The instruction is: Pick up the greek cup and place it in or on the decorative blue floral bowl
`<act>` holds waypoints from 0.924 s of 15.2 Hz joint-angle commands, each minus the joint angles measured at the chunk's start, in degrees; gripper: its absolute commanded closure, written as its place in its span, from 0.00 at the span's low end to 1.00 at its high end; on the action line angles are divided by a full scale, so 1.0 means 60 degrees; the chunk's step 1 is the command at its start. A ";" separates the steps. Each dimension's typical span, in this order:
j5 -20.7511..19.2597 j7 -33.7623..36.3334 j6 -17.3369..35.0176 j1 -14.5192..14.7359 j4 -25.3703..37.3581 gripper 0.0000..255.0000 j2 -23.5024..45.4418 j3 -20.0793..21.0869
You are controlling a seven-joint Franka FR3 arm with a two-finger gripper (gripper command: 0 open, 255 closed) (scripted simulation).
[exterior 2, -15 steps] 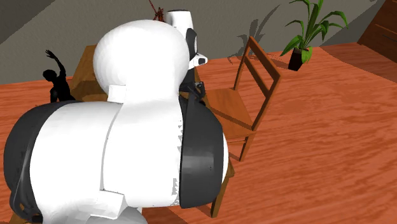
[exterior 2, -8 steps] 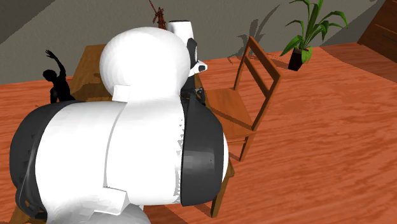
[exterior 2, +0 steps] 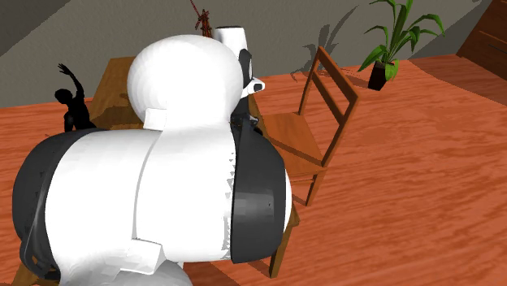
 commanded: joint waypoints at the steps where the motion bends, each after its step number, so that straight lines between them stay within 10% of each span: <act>1: 0.0003 -0.0001 0.0001 0.0002 -0.0002 1.00 0.0002 0.0003; 14: 0.0031 -0.0050 -0.0761 0.0007 0.0505 1.00 -0.0255 0.0014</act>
